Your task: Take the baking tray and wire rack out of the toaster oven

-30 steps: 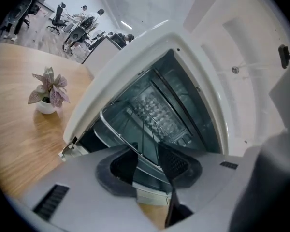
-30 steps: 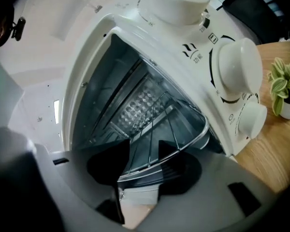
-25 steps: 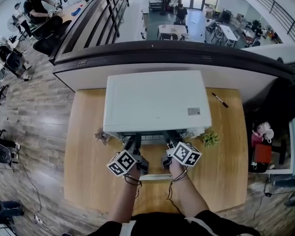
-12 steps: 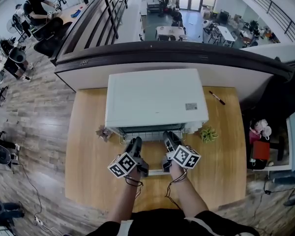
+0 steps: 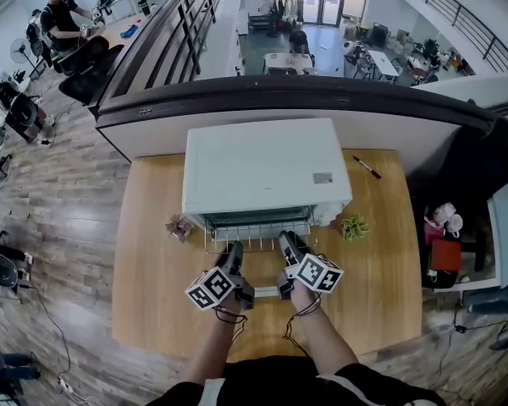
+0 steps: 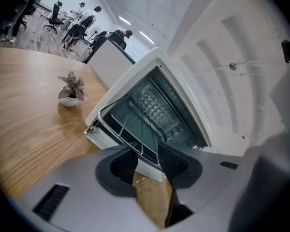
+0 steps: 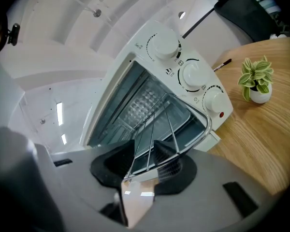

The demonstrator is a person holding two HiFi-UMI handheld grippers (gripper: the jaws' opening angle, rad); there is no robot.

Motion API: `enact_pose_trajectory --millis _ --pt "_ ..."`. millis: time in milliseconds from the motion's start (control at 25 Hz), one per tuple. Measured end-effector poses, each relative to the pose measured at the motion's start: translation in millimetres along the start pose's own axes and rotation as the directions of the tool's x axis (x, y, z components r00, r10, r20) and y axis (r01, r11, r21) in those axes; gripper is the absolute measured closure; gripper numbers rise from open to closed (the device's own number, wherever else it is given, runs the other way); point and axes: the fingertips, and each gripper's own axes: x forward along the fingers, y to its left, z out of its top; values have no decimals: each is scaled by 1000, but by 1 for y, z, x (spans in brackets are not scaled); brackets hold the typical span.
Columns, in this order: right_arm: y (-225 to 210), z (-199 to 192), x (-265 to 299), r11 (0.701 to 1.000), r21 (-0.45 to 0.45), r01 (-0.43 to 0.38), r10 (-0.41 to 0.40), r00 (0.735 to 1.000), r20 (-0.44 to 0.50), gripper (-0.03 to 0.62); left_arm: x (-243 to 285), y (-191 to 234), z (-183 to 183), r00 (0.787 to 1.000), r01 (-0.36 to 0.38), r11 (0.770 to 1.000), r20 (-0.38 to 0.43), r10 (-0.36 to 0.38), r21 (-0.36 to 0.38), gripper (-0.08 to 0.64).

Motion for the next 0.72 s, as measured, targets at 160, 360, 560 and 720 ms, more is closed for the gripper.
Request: enact_pose_trajectory --millis 160,360,560,720 --pt "3 -5 -7 1000 -2 -5 5 1000 -2 465 -9 -1 -3 1000 -1 1000 0 1 7 416" --pt "0 -15 -25 1000 2 8 -8 1000 -3 465 -23 -3 -17 999 -6 1000 -31 6 12 416" --pt "6 -21 -34 1000 -13 0 0 1000 -3 462 -36 -3 -20 1000 -3 1000 -31 4 23 416" --pt "13 -24 -45 1000 -24 -16 16 1000 9 468 -47 -8 -23 1000 9 999 -28 -8 46 416"
